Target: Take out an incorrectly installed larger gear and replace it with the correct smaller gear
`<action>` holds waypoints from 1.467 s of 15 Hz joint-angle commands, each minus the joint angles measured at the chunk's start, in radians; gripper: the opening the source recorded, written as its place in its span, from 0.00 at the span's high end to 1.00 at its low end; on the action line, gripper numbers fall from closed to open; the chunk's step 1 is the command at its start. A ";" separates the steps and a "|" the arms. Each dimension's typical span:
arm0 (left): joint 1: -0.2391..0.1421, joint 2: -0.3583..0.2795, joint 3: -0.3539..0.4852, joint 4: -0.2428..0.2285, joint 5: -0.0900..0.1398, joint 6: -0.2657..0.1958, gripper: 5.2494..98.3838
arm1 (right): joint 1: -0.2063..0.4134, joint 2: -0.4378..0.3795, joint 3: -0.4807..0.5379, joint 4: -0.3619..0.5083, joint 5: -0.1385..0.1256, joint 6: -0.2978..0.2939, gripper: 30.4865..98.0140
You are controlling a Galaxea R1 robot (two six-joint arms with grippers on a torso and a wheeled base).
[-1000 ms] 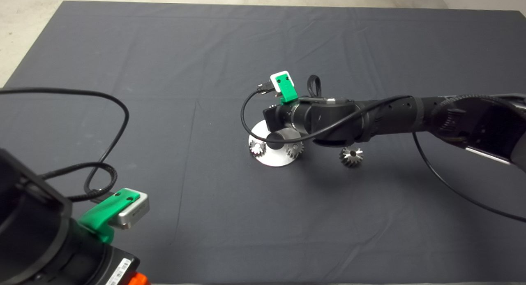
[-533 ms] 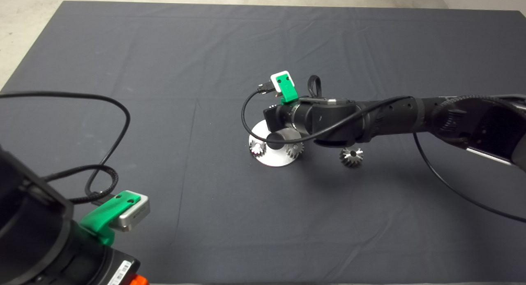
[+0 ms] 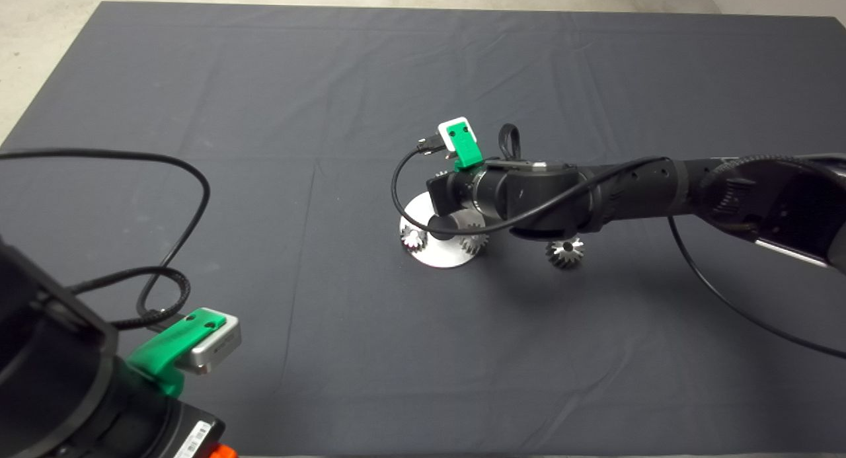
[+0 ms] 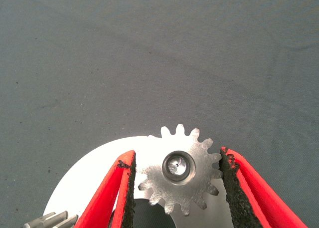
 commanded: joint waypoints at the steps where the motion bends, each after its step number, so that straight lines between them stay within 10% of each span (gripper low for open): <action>1: -0.004 0.001 0.018 -0.005 0.008 -0.006 0.01 | 0.019 0.007 -0.028 -0.013 0.004 -0.002 0.86; 22: -0.003 0.007 0.018 -0.005 0.011 -0.005 0.01 | 0.018 0.005 -0.033 -0.013 0.023 -0.002 0.81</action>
